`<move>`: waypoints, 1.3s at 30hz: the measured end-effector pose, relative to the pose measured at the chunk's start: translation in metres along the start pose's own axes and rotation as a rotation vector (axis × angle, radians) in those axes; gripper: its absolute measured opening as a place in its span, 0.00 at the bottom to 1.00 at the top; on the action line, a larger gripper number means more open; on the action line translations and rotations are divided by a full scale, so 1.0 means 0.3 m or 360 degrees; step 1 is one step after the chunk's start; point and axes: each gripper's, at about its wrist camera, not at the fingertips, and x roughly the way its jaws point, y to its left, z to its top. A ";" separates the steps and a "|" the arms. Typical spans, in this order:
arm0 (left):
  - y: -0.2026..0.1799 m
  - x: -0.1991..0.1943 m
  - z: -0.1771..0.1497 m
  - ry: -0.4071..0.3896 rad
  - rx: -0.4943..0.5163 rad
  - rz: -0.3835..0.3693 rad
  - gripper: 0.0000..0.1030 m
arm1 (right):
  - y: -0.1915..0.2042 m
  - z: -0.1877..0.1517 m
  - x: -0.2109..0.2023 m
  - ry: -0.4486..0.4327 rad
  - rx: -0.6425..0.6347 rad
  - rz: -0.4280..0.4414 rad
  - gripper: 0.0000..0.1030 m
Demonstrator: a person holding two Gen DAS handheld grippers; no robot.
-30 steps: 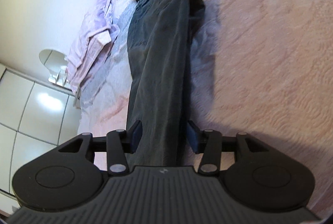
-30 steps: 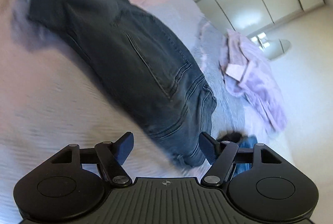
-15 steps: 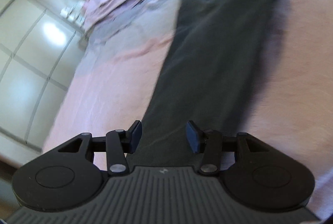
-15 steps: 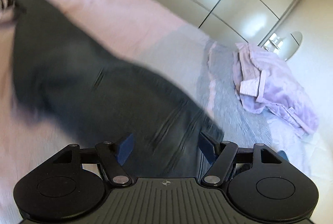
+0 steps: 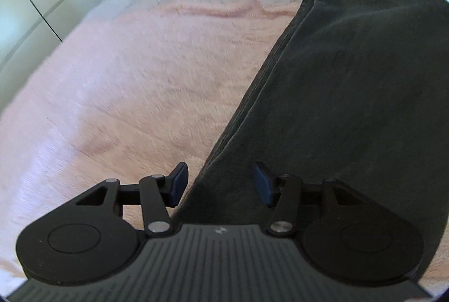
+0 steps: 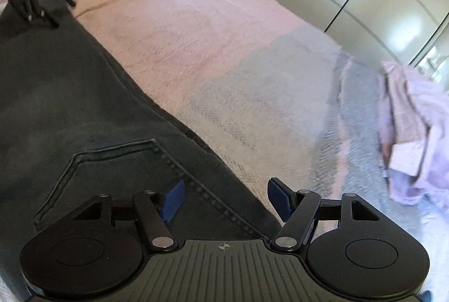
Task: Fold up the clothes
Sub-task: 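Release the jeans and smooth them flat with both open grippers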
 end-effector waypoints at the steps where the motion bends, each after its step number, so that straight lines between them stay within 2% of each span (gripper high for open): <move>1: 0.016 0.013 -0.009 0.0009 -0.0063 -0.0048 0.47 | -0.022 -0.005 0.016 0.0016 0.0048 0.0037 0.67; 4: 0.027 0.034 -0.029 0.0003 -0.0121 -0.0089 0.46 | -0.075 -0.028 0.077 0.0102 0.0220 0.0158 0.66; 6: 0.012 0.030 -0.033 -0.0009 -0.0121 -0.0084 0.39 | -0.081 -0.046 0.075 0.0092 0.0291 0.0144 0.56; 7: 0.004 0.023 -0.036 -0.0004 -0.0111 -0.0072 0.29 | -0.081 -0.054 0.067 0.0086 0.0313 0.0105 0.39; 8: -0.005 0.019 -0.035 0.0002 -0.0087 -0.0054 0.11 | -0.084 -0.058 0.057 0.0084 0.0318 0.0065 0.26; 10: -0.014 0.001 -0.033 -0.0011 -0.0031 0.0023 0.06 | -0.095 -0.063 0.029 0.0070 0.0337 0.0073 0.13; 12: 0.003 -0.025 -0.026 -0.0069 -0.0054 0.0066 0.05 | -0.097 -0.043 -0.006 0.0015 0.0293 0.0016 0.12; 14: 0.026 -0.034 -0.021 -0.0102 -0.0089 0.0094 0.05 | -0.122 -0.025 -0.020 -0.0037 0.0336 -0.0004 0.11; 17: 0.032 0.012 -0.027 -0.0043 -0.0094 0.0077 0.06 | -0.111 -0.022 0.044 0.0017 0.0297 -0.0038 0.11; 19: 0.011 0.031 -0.035 -0.0027 -0.0061 0.0107 0.07 | -0.088 -0.028 0.078 0.0047 0.0272 -0.0073 0.12; 21: 0.004 0.017 -0.045 -0.0030 -0.0063 0.0140 0.10 | -0.070 -0.032 0.076 0.0040 0.0262 -0.0128 0.16; 23: 0.006 -0.014 -0.057 -0.0033 -0.0081 0.0168 0.19 | -0.050 -0.035 0.056 0.0041 0.0262 -0.0209 0.34; 25: 0.024 -0.058 -0.084 -0.0020 -0.0104 0.0209 0.26 | -0.027 -0.035 0.020 0.0063 0.0265 -0.0315 0.38; 28: 0.053 -0.160 -0.161 0.0009 -0.0168 0.0277 0.29 | 0.051 -0.042 -0.056 0.0069 0.0244 -0.0363 0.39; 31: 0.070 -0.259 -0.271 0.0075 -0.0214 0.0353 0.33 | 0.145 -0.074 -0.118 0.0087 0.0296 -0.0332 0.39; 34: 0.080 -0.321 -0.411 0.0193 -0.0304 0.0409 0.33 | 0.217 -0.131 -0.141 0.0128 0.0347 -0.0296 0.39; 36: 0.087 -0.340 -0.501 0.0235 -0.0350 0.0477 0.33 | 0.225 -0.180 -0.140 0.0124 0.0458 -0.0306 0.39; 39: 0.133 -0.364 -0.589 0.0278 -0.0445 0.0555 0.33 | 0.193 -0.241 -0.160 0.0085 0.0745 -0.0310 0.40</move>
